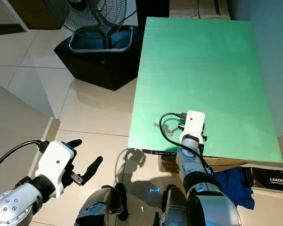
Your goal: Hang keys on a hook
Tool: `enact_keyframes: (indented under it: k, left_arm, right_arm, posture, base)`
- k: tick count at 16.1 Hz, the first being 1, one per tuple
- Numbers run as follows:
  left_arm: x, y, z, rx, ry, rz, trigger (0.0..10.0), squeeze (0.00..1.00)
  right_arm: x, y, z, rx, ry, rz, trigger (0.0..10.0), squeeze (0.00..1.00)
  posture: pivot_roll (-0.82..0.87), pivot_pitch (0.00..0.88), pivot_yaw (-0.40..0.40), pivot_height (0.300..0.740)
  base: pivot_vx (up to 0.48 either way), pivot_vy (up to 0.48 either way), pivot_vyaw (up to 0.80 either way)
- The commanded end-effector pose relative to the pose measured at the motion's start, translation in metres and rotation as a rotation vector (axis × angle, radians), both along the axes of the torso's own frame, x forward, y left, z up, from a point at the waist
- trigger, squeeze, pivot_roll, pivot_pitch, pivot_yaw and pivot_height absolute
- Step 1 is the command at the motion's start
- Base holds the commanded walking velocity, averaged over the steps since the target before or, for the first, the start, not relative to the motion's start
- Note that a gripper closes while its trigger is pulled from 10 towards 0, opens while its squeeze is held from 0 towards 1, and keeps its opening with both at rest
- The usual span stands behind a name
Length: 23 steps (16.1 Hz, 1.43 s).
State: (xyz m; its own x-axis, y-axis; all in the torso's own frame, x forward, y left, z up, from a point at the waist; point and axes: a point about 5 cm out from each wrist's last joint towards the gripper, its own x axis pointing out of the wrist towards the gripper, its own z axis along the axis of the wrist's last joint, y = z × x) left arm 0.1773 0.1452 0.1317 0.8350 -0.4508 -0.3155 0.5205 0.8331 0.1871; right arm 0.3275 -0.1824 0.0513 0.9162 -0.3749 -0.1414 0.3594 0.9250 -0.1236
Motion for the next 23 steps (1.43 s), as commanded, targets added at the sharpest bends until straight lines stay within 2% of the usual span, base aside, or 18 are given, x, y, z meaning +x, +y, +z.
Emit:
enact_keyframes:
  k: [1, 3, 4, 5, 6, 17, 23]
  left_arm:
    - [-0.003, 0.001, -0.005, 0.014, 0.025, 0.002, 10.0, 0.00]
    - [-0.004, 0.001, -0.005, 0.013, 0.025, 0.002, 10.0, 0.00]
    - [-0.004, 0.001, -0.006, 0.012, 0.026, 0.001, 10.0, 0.00]
    - [-0.005, 0.001, -0.006, 0.012, 0.027, 0.000, 10.0, 0.00]
    - [-0.005, 0.001, -0.006, 0.012, 0.027, 0.000, 10.0, 0.00]
    - [-0.005, 0.001, -0.005, 0.012, 0.025, 0.000, 10.0, 0.00]
    - [-0.003, 0.000, -0.005, 0.009, 0.020, 0.002, 10.0, 0.00]
  right_arm:
    - [-0.007, 0.003, -0.012, 0.006, 0.056, 0.015, 10.0, 1.00]
    - [-0.008, 0.004, -0.014, -0.023, 0.083, 0.029, 10.0, 1.00]
    - [-0.008, 0.006, -0.015, -0.020, 0.080, 0.040, 10.0, 0.00]
    - [-0.009, 0.006, -0.016, -0.020, 0.083, 0.041, 10.0, 0.00]
    - [-0.010, 0.006, -0.017, -0.020, 0.084, 0.051, 0.0, 0.00]
    - [-0.013, 0.006, -0.019, -0.039, 0.075, 0.050, 0.0, 0.00]
    - [0.000, 0.008, 0.003, -0.073, -0.031, 0.074, 0.0, 0.00]
  posture:
    - [0.06, 0.309, 0.131, 0.713]
    - [0.06, 0.308, 0.130, 0.713]
    - [0.06, 0.307, 0.129, 0.713]
    - [0.06, 0.306, 0.128, 0.713]
    - [0.06, 0.307, 0.127, 0.713]
    - [0.06, 0.310, 0.127, 0.713]
    - [0.05, 0.306, 0.123, 0.713]
  base:
    - [0.000, 0.000, 0.00]
    - [0.000, 0.000, 0.00]
    - [0.000, 0.000, 0.00]
    - [0.000, 0.000, 0.00]
    - [0.000, 0.000, 0.00]
    - [0.000, 0.000, 0.00]
    - [0.000, 0.000, 0.00]
